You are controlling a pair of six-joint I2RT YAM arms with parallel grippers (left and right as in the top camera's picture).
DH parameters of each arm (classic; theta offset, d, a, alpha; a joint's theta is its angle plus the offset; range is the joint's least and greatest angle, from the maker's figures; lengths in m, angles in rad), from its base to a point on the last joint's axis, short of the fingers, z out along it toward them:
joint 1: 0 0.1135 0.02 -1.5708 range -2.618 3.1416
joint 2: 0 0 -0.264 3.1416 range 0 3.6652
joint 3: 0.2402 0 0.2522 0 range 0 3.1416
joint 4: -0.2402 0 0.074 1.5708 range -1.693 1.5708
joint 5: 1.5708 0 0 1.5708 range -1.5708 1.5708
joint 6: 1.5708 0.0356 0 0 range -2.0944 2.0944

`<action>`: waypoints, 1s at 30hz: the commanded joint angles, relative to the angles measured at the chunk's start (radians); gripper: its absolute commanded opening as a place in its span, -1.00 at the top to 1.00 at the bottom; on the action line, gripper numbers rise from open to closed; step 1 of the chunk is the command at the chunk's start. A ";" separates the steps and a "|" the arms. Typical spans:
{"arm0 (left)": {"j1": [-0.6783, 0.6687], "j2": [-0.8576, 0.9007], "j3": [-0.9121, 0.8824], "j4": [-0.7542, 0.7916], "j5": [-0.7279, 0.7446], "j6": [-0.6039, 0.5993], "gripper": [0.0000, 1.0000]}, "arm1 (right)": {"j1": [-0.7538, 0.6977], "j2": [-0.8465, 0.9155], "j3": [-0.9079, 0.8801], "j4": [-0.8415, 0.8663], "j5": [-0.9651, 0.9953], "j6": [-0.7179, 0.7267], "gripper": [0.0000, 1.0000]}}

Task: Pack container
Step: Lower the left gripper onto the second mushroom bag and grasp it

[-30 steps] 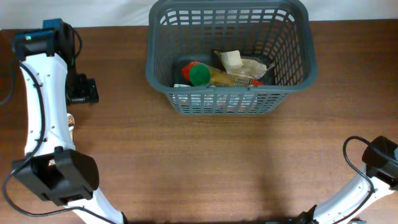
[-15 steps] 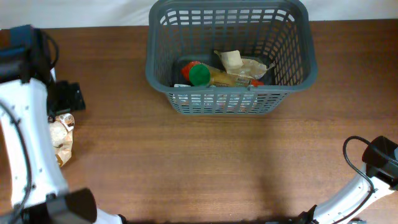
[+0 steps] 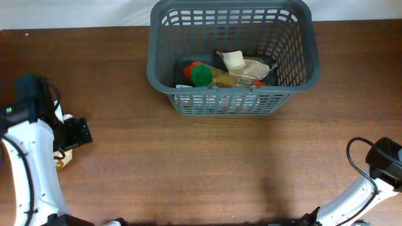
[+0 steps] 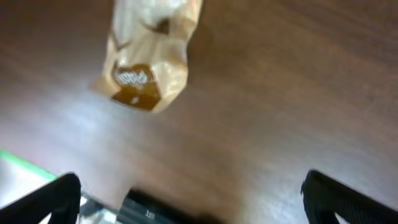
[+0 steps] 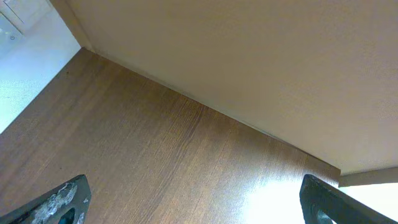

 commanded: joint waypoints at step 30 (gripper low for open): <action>0.226 0.338 -0.058 0.438 0.121 0.428 -0.99 | 0.000 -0.002 -0.003 0.003 0.002 0.005 -0.98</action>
